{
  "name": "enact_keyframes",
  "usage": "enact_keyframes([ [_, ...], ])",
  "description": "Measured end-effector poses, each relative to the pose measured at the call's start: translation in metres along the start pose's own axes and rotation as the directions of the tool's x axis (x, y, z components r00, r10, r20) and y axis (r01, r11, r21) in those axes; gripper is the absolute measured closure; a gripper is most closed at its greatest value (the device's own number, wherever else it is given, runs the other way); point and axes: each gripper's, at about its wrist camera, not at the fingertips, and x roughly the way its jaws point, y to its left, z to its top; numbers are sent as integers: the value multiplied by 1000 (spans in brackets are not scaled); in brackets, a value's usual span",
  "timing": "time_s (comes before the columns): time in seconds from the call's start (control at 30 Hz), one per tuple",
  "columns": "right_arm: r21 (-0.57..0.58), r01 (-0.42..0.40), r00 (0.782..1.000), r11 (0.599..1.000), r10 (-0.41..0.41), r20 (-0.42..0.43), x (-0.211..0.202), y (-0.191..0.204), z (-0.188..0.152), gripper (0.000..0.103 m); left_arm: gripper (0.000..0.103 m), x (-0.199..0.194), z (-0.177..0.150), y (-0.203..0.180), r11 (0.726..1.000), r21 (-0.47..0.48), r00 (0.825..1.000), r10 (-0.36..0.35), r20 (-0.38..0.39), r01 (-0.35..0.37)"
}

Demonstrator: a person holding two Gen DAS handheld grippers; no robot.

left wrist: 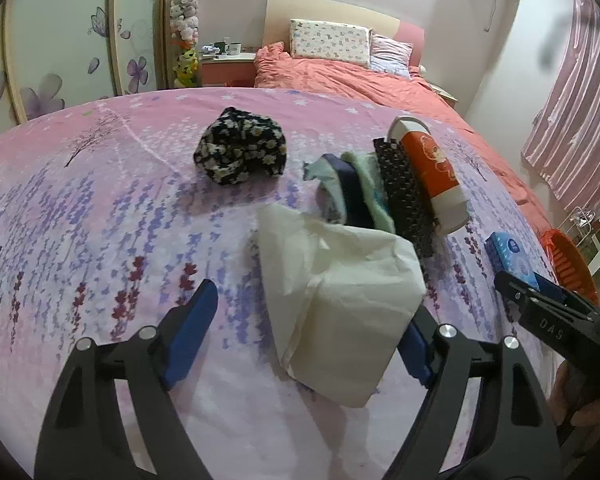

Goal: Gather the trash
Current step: 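Grasp the blue tissue pack with the right gripper, then grasp the white tissue with the left gripper while the right lifts the tissue pack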

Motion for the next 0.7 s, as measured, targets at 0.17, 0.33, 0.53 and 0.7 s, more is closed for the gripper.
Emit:
enact_keyframes([
  [0.17, -13, -19, 1000, 1000, 19, 2, 1, 2, 3, 49, 35, 12, -3, -13, 999, 33, 999, -14, -33, 15],
  [0.33, -19, -44, 999, 999, 44, 6, -4, -2, -3, 51, 57, 14, -4, -13, 999, 19, 999, -41, -31, 41],
  [0.53, -20, -56, 998, 998, 56, 14, -15, -6, -14, 51, 62, -4, -9, -3, 999, 28, 1000, -21, 6, 21],
  [0.7, -27, -58, 998, 998, 58, 33, -29, -9, -20, 51, 63, -21, -10, 2, 1000, 18, 1000, -13, 21, 12],
])
